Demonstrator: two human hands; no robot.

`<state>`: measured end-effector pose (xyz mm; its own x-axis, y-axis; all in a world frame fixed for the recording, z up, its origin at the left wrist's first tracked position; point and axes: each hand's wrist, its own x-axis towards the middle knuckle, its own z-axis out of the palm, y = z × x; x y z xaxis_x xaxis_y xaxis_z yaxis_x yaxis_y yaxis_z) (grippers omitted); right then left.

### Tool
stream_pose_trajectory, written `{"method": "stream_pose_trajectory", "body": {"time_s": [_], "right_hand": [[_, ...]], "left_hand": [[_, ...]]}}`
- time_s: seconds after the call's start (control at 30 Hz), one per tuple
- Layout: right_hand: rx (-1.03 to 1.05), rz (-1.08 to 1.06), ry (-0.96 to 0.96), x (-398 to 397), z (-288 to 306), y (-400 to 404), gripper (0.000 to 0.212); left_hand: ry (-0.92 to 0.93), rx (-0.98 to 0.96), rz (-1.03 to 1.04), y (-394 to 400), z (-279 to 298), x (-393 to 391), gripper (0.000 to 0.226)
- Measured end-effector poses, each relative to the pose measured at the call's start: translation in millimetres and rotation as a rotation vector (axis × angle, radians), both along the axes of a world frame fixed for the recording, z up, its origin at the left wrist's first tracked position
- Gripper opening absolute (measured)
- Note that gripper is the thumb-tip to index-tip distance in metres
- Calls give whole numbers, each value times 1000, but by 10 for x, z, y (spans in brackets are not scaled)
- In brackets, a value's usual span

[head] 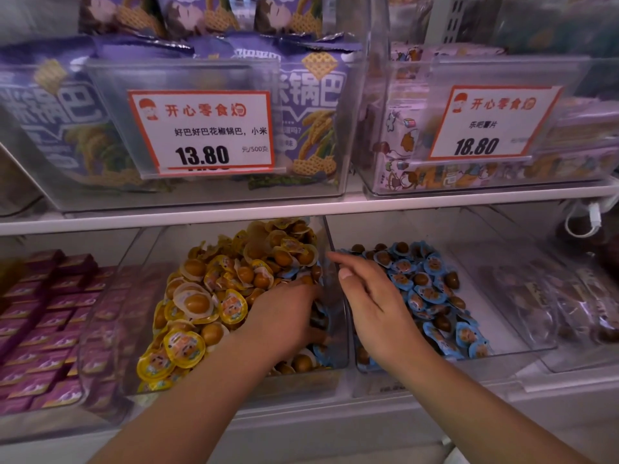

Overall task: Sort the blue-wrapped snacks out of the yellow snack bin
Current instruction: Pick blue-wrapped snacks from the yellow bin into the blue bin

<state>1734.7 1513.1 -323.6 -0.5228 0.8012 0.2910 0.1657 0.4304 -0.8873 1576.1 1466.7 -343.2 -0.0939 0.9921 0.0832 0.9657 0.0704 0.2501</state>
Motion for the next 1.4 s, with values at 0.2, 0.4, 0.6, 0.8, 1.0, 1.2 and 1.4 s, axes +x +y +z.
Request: {"method": "stream_pose_trajectory", "body": {"time_s": [0.2,0.4,0.6,0.8,1.0,1.2,1.4], "right_hand": [[2,2,-2,3,-14,11,32],[4,3,-7,8,-8,20,31],[11,0,-19,13,4,6,31],[28,-9,-33,3,12,-4,32],[22,-6,-36,8,11,-4,32],[13,-2,-42,19,35,11,30],[269,-119,31,-8,186,-113,28]], "left_hand": [[45,14,-80,-24,26,-23,44],[-6,-2,-18,-66,120,-128,36],[104,-62,-106,-113,118,-139,37],[198,-19,-233,-132,83,-21,42],[266,2,-188,-91,18,-14,40],[-292,-35,-94,-153,292,-257,26],[-886,221,129,-353,547,-427,28]]}}
